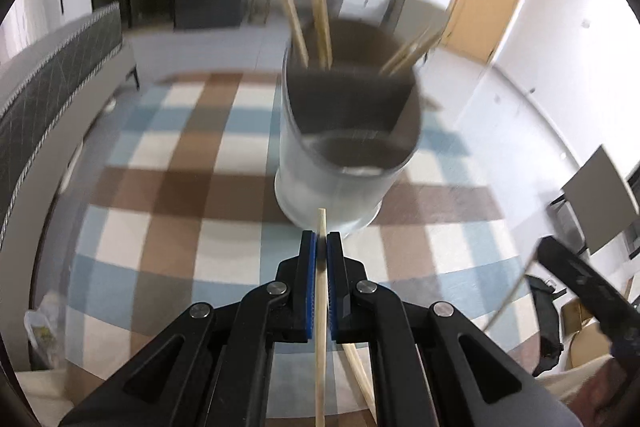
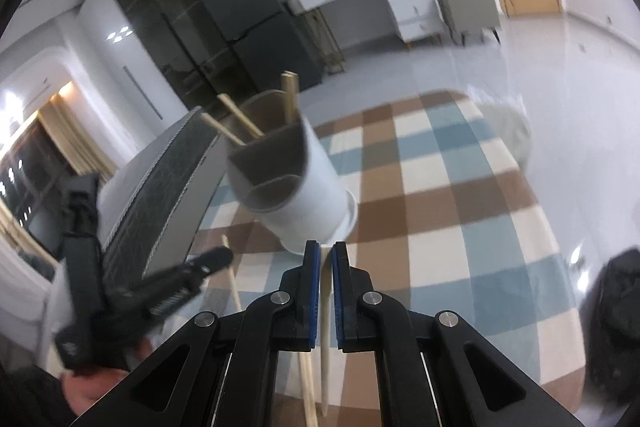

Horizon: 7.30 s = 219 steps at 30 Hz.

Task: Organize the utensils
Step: 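Carry both held chopsticks up above the white utensil holder and lower them in, then open both grippers to release the chopsticks into the utensil holder, then move both open grippers back down to the last chopsticks on the rug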

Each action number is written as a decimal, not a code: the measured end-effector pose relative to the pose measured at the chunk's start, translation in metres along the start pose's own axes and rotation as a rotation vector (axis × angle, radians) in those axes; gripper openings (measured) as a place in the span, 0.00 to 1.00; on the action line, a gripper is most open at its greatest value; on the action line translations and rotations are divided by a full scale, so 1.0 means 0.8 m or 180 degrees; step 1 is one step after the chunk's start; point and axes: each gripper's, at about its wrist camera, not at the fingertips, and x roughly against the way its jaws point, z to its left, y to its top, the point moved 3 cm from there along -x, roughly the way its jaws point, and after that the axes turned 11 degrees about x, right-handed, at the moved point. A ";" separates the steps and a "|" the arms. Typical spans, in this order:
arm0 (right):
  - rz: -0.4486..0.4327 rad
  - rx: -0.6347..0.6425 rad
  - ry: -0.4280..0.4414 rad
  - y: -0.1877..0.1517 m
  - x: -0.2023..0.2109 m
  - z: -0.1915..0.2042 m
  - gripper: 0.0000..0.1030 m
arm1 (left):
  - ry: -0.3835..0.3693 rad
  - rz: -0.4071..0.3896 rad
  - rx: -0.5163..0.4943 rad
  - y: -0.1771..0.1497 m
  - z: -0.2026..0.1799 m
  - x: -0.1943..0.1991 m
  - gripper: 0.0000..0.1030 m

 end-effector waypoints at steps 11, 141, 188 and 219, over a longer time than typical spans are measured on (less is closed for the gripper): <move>-0.0245 0.0328 -0.0273 -0.011 0.028 0.046 0.05 | -0.0118 -0.0120 -0.0194 -0.004 0.000 0.035 0.01; -0.0419 0.0090 -0.0114 0.134 -0.020 0.009 0.37 | -0.0413 0.0485 -0.0092 0.197 -0.028 0.006 0.48; 0.0468 0.0364 -0.0361 -0.043 -0.010 0.041 0.80 | 0.0143 -0.0144 0.0264 0.013 0.061 0.046 0.82; 0.1603 0.1388 -0.0462 -0.065 -0.161 0.075 0.87 | 0.0396 0.0200 0.1006 0.030 0.130 0.000 0.82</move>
